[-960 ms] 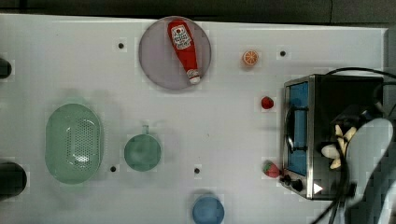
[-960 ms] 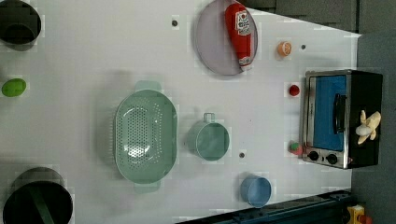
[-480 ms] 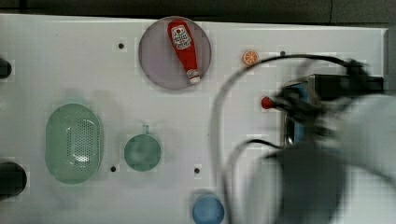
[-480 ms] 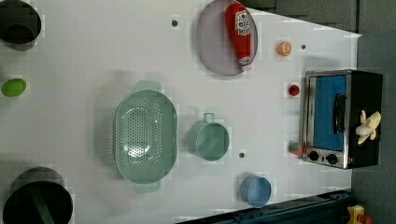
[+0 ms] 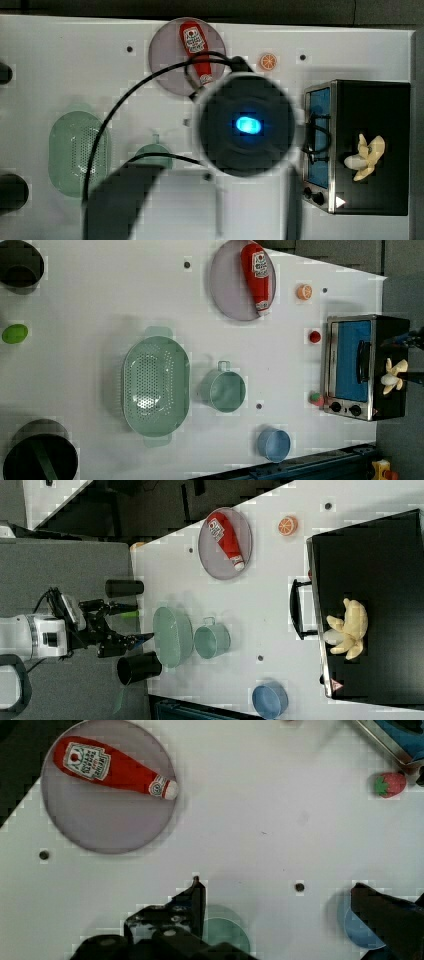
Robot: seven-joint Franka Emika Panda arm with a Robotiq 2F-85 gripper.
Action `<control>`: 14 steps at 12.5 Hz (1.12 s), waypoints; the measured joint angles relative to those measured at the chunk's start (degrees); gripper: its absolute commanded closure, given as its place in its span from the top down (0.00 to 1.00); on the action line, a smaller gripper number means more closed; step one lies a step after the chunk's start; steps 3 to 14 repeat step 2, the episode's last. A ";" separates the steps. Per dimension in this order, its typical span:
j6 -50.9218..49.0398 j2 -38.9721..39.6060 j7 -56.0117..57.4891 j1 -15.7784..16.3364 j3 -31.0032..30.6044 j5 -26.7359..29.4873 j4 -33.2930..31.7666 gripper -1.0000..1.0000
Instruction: Pick banana from table and place on oven.
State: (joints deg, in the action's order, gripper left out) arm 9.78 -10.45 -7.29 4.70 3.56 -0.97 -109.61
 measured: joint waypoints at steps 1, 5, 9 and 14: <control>-0.06 0.67 -1.04 0.62 -0.22 -1.32 0.11 1.00; -0.80 1.01 -1.38 0.54 -0.78 -3.23 0.06 1.00; -0.80 1.01 -1.38 0.54 -0.78 -3.23 0.06 1.00; -0.80 1.01 -1.38 0.54 -0.78 -3.23 0.06 1.00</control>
